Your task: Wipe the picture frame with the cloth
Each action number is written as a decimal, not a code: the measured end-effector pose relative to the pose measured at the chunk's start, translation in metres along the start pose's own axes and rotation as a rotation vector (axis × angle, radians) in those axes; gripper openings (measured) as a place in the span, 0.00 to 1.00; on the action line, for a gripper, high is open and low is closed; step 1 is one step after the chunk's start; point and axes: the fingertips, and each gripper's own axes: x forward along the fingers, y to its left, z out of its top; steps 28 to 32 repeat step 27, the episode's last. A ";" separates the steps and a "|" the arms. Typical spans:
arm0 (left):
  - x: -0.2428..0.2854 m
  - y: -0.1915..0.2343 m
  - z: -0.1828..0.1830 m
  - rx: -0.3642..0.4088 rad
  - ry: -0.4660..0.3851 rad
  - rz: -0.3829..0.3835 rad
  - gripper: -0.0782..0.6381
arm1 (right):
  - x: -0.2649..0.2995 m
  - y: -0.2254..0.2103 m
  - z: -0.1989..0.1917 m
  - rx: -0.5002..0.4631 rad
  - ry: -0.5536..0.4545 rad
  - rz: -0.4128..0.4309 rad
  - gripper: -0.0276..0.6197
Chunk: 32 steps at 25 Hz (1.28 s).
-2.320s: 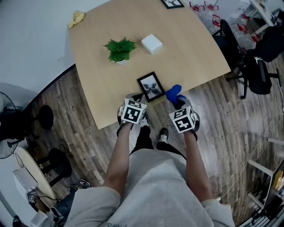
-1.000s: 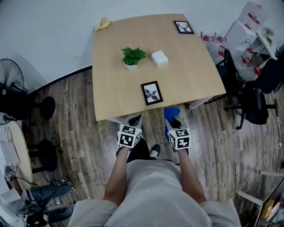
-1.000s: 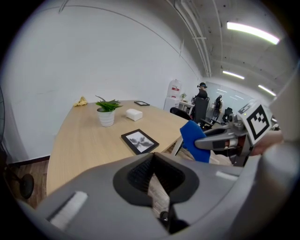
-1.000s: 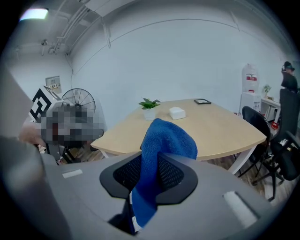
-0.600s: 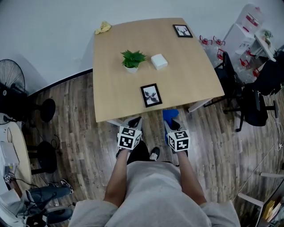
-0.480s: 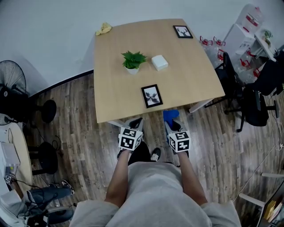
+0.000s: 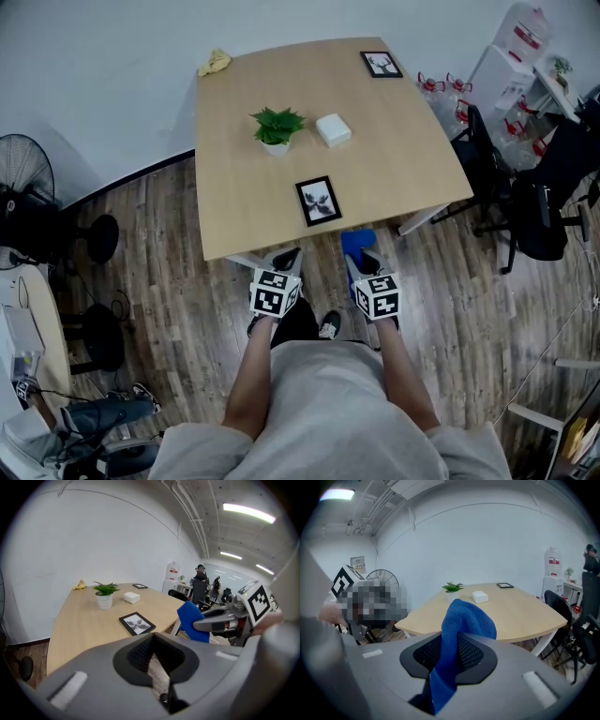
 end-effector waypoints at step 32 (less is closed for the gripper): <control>-0.006 0.002 0.006 -0.005 -0.027 0.017 0.18 | -0.004 0.000 -0.003 -0.004 0.005 0.001 0.16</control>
